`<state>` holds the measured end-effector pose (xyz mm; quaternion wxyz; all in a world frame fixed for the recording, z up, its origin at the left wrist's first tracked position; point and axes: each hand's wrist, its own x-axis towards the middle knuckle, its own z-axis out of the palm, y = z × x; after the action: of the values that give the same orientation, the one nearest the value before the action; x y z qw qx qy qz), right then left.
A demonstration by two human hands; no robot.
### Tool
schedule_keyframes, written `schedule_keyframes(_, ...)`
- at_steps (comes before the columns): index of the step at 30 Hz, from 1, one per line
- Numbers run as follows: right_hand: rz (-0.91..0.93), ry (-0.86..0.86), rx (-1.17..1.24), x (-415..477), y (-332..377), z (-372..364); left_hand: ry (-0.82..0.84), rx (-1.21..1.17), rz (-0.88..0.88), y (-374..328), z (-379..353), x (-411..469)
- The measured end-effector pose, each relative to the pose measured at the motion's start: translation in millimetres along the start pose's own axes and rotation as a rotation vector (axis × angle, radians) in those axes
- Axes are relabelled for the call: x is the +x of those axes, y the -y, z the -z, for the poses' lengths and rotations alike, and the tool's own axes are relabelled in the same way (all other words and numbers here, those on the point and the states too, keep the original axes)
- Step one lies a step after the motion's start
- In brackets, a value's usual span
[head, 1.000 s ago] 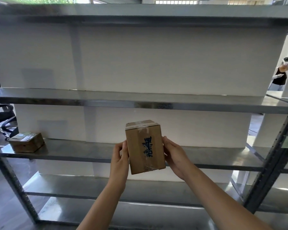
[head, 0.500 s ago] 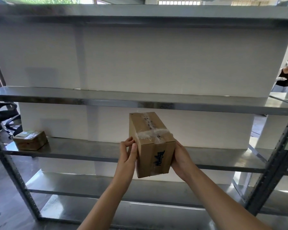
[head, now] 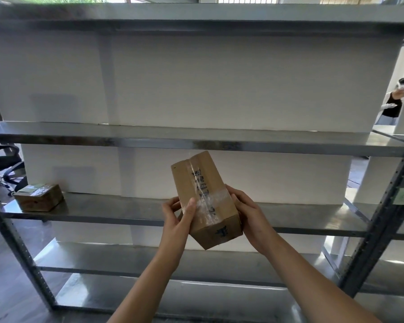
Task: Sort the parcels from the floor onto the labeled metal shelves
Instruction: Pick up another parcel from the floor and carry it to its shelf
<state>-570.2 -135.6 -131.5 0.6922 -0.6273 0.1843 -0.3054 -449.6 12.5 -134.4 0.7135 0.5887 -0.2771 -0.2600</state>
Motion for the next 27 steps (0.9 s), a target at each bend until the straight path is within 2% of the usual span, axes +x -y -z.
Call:
schedule_keyframes(11,0.029,-0.089,0.001,6.2,-10.5,11.7,0.006,-0.097,-0.123,-0.4,-0.4,-2.4)
schedule_keyframes(20,-0.223,-0.042,0.065,12.3,-12.7,9.5,-0.016,-0.176,-0.129,4.0,13.8,10.5)
schedule_keyframes(24,-0.228,-0.016,-0.001,11.6,-19.4,2.2,-0.028,-0.160,-0.106,12.8,23.2,17.8)
schedule_keyframes(27,-0.196,-0.028,0.030,14.1,-26.2,-0.4,-0.037,-0.059,-0.129,22.0,30.8,18.8)
